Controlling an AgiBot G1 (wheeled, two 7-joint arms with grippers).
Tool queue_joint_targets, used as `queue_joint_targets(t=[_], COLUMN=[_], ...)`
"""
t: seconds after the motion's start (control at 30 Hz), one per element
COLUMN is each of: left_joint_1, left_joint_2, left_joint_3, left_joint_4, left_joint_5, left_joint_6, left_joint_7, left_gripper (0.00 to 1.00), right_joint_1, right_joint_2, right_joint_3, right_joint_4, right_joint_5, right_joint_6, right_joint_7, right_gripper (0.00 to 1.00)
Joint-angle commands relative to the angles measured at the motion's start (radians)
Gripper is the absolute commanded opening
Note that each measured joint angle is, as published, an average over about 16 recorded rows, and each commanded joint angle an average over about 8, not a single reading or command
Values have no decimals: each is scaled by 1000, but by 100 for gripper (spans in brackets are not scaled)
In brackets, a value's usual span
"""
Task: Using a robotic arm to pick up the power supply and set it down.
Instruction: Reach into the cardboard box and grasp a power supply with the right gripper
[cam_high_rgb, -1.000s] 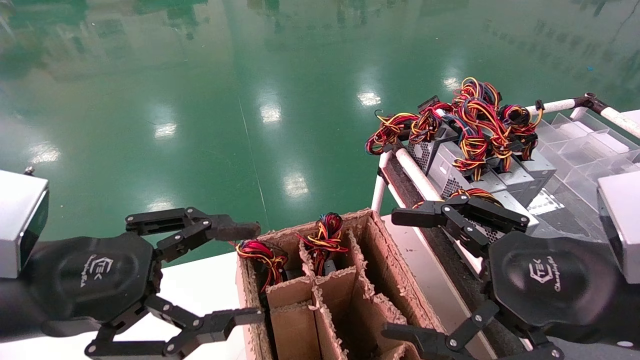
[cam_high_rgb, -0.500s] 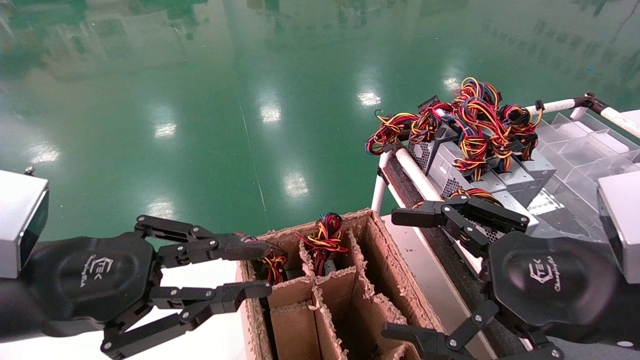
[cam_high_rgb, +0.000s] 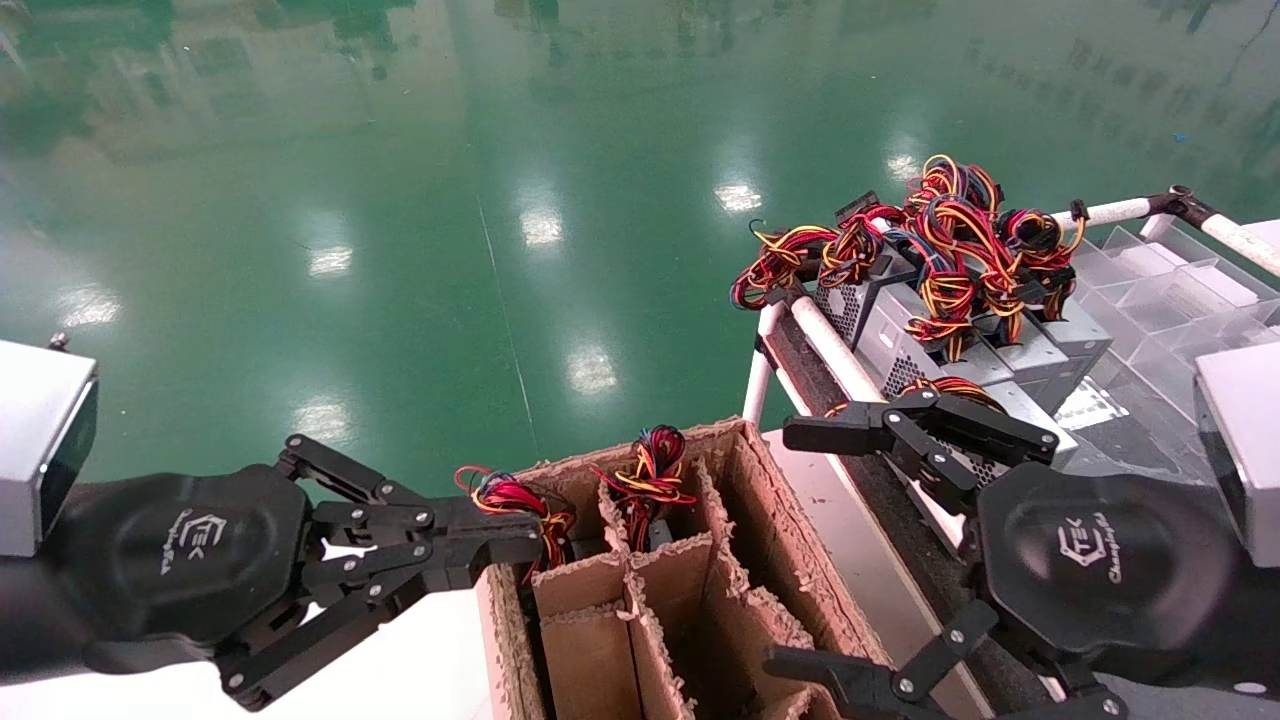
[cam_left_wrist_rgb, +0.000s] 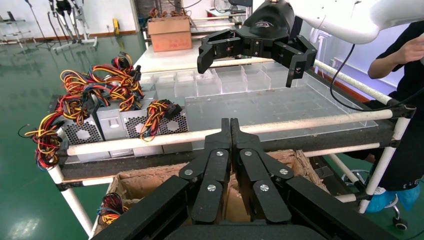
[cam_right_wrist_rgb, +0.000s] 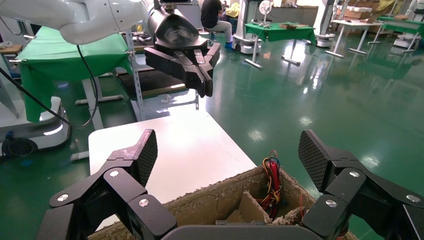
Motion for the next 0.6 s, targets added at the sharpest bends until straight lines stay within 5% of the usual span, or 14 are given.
queue_joint_targets(t=[0.03, 0.2, 0.6], left_joint_1=[0, 0, 0], left_joint_2=[0, 0, 0], left_joint_3=[0, 0, 0], left_joint_4=[0, 0, 0], left_joint_5=[0, 0, 0], left_joint_6=[0, 0, 0], left_joint_7=[0, 0, 0], left_gripper=[42, 100, 100], right_joint_1=[0, 0, 5], right_joint_2=[0, 0, -2], right_joint_3=[0, 0, -2], right_joint_4=[0, 0, -8], right_joint_5=[0, 0, -11], right_joint_6=[0, 0, 10], right_joint_7=[0, 0, 0], right_gripper=[100, 100, 100])
